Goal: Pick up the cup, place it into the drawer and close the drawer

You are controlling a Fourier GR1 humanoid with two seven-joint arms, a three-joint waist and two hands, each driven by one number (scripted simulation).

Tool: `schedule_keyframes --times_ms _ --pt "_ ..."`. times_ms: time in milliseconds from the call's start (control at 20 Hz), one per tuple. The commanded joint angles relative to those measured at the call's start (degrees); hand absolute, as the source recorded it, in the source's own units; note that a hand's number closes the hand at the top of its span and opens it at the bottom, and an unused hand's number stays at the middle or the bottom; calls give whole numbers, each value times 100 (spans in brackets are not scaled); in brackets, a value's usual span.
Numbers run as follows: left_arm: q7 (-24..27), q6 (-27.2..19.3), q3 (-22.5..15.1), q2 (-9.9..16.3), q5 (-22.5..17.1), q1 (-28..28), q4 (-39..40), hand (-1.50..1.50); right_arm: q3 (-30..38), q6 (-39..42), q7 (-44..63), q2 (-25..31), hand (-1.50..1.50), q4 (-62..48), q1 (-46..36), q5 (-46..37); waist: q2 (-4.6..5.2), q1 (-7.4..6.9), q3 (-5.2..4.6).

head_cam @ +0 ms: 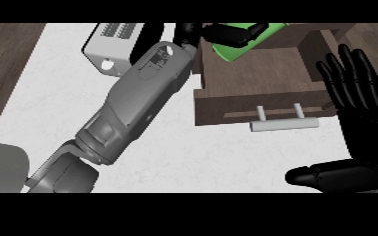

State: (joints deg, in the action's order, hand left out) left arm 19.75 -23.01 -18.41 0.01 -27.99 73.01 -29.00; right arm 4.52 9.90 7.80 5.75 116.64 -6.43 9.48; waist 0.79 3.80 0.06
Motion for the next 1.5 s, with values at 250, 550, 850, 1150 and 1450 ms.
schedule_keyframes --times_ms 250,550,850,1150,1450 --pt "-22 -248 -974 -1 -613 141 465 150 -87 142 15 -7 -150 -159 -105 156 44 245 4" --pt "-300 -476 -1528 -1 -436 447 840 -150 137 113 -33 115 -150 -281 -423 214 78 305 7" --pt "69 -372 -1523 -1 -949 162 469 -150 12 225 -309 -66 -150 -244 -50 272 58 208 3" --pt "413 -168 -1195 -1 -1477 452 280 -150 138 352 89 48 -150 -94 -148 824 30 119 1" --pt "654 62 -766 -1 -1792 333 -90 -150 325 275 587 236 -150 332 -195 1208 -65 -211 -7"
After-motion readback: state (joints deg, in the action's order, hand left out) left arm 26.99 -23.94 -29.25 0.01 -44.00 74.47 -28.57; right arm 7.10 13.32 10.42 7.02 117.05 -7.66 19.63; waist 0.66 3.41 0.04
